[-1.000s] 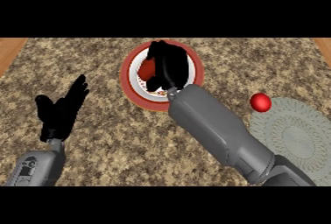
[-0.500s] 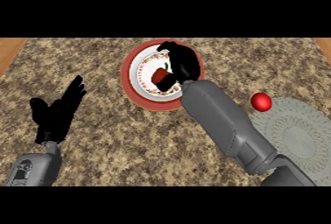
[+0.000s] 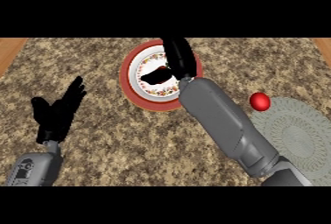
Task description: Pick the bell pepper from the placemat and place it in the plate
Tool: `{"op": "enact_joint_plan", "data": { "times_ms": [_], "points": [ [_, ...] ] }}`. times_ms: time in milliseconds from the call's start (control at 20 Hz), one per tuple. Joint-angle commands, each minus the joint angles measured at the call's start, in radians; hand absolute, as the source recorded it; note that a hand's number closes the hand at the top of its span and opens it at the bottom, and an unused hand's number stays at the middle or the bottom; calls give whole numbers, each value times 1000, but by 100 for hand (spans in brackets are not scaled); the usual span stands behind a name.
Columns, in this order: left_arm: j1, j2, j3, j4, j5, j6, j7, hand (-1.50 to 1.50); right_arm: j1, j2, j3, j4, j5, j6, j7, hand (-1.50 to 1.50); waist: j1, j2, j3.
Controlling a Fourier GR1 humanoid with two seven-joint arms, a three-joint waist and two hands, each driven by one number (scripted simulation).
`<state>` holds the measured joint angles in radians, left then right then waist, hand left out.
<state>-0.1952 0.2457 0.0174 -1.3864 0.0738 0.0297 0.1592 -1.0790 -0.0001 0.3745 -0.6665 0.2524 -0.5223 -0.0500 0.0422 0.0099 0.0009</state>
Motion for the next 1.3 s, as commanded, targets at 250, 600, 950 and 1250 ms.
{"op": "enact_joint_plan", "data": {
  "times_ms": [250, 600, 950, 1250],
  "points": [
    [8, 3, 15, -11, -4, 4, 8, 0, 40, 0, -123, -114, -310, 151, 32, -150, -21, -5, 0],
    [24, 7, 37, -31, -1, -14, 11, 0, 93, -7, -181, -41, -336, 288, -118, -150, -29, -7, -1],
    [62, -13, 25, -47, -35, -14, -14, 0, 93, -86, -268, -8, -339, 375, -194, -150, -32, -8, -1],
    [8, 14, 79, -11, -2, -47, 29, 0, 189, -126, -267, -157, -315, 397, -125, -150, -45, -12, -1]
  ]
}}
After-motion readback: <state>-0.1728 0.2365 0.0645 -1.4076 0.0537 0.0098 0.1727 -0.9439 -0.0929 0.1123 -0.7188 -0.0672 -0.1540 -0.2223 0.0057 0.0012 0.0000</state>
